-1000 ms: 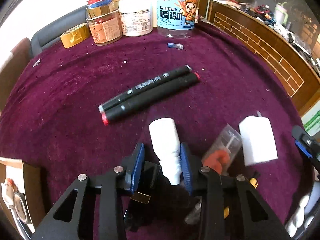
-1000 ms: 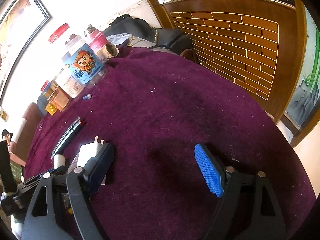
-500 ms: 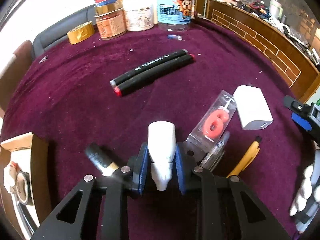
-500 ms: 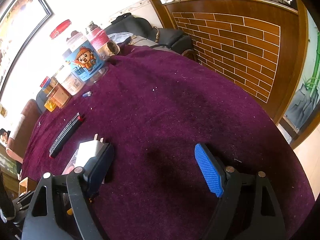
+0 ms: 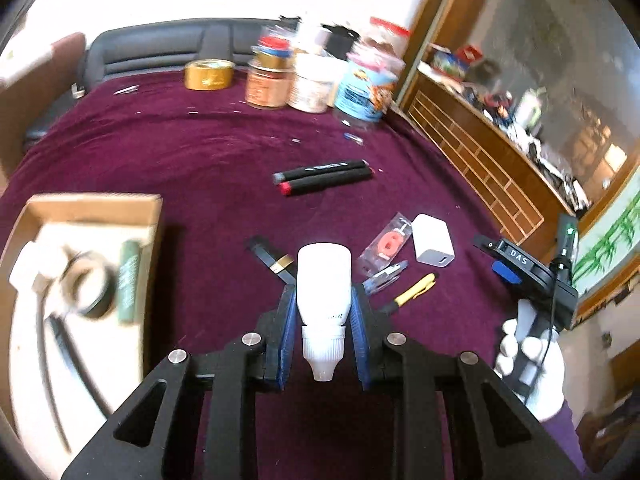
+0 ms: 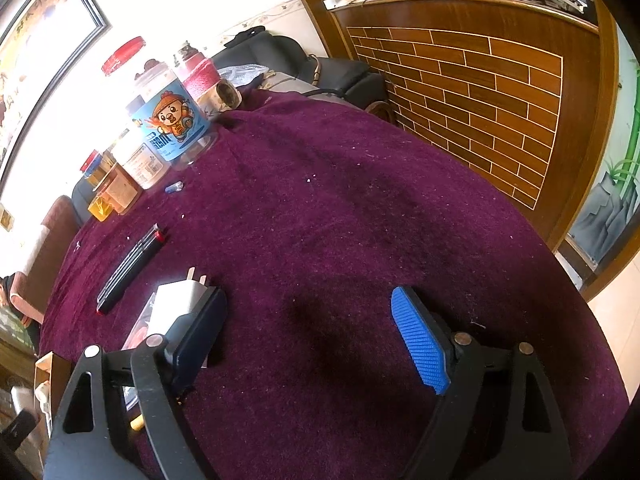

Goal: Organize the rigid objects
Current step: 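Grasp the white dropper bottle with the left gripper, then grasp the black gold-banded tube with the right gripper while the left carries the bottle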

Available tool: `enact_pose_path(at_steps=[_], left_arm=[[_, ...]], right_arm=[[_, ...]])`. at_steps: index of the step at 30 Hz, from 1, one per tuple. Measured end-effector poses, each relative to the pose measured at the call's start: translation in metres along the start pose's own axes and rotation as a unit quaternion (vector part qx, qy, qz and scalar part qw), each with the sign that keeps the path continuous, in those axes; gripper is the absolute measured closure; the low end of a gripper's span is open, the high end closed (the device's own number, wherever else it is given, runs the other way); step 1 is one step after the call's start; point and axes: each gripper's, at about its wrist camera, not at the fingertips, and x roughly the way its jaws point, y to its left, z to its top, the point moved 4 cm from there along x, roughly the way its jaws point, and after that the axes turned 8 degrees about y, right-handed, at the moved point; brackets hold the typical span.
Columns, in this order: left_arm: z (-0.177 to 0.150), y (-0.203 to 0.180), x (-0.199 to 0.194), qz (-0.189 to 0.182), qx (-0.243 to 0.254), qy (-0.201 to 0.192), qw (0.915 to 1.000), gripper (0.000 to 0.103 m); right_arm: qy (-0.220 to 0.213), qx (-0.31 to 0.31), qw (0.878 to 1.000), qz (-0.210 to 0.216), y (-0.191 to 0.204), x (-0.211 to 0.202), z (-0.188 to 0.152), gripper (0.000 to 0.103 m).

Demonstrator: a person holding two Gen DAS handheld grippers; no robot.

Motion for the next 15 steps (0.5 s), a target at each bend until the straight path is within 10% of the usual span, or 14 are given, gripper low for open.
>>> enact_pose_path(at_steps=[10,15], left_arm=[[-0.053,0.050,-0.046,-0.028,-0.069,-0.021,0.9970,0.081],[-0.067,0.068,-0.056,-0.030,-0.083,-0.030,0.9956,0.081]], right_arm=[[0.007,-0.030,0.998,-0.046,0.012,-0.004,-0.004,0.017],[-0.017,-0.147,0.989,-0.004,0.090,-0.046,-0.032,0.017]])
